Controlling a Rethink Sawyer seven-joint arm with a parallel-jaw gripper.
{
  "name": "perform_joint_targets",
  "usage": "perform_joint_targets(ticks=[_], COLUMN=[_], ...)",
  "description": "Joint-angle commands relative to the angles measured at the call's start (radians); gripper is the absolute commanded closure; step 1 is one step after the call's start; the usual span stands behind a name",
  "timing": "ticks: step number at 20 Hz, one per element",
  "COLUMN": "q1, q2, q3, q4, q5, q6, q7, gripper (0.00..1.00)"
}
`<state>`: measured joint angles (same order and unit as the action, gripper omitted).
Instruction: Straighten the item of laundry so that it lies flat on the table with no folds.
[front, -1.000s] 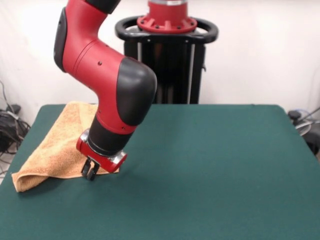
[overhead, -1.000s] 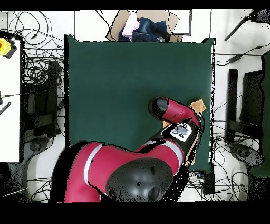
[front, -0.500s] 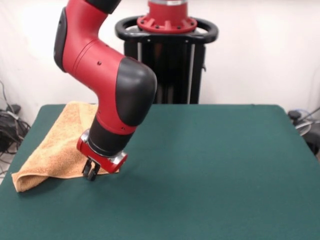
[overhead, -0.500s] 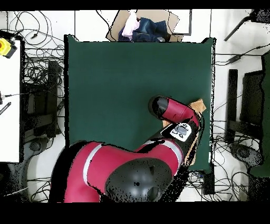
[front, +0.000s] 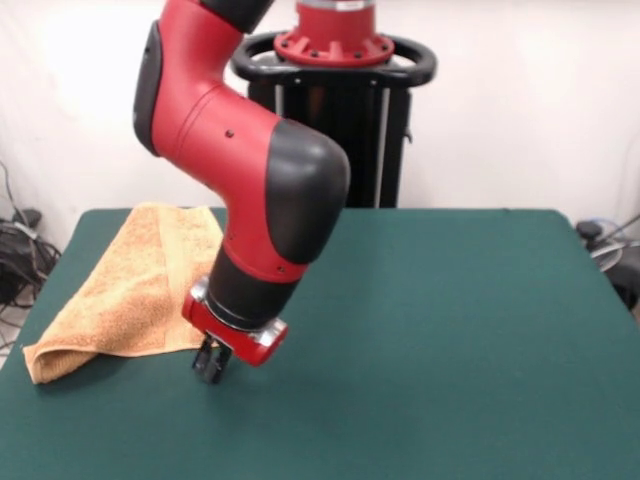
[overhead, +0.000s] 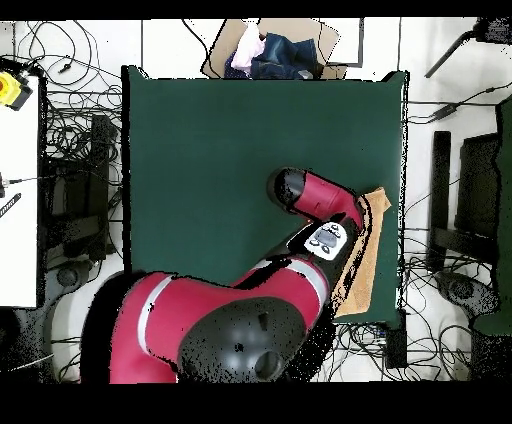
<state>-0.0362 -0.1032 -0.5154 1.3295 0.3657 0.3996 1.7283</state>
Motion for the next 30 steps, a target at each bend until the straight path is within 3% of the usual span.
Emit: perform_joint_targets(ticks=[1, 9, 17, 18, 30], q1=[0.037, 0.042, 0.034, 0.039, 0.055], q2=[0.029, 0.031, 0.000, -0.001, -0.032], q3=[0.093, 0.094, 0.123, 0.118, 0.106], q4=[-0.057, -0.036, 0.078, 0.086, 0.173], q5=[0.081, 0.096, 0.040, 0.028, -0.051], q6=[0.102, 0.073, -0.058, -0.073, -0.179], q7=[0.299, 0.279, 0.214, 0.205, 0.167], gripper=[1.00, 1.00, 1.00, 0.00, 0.00])
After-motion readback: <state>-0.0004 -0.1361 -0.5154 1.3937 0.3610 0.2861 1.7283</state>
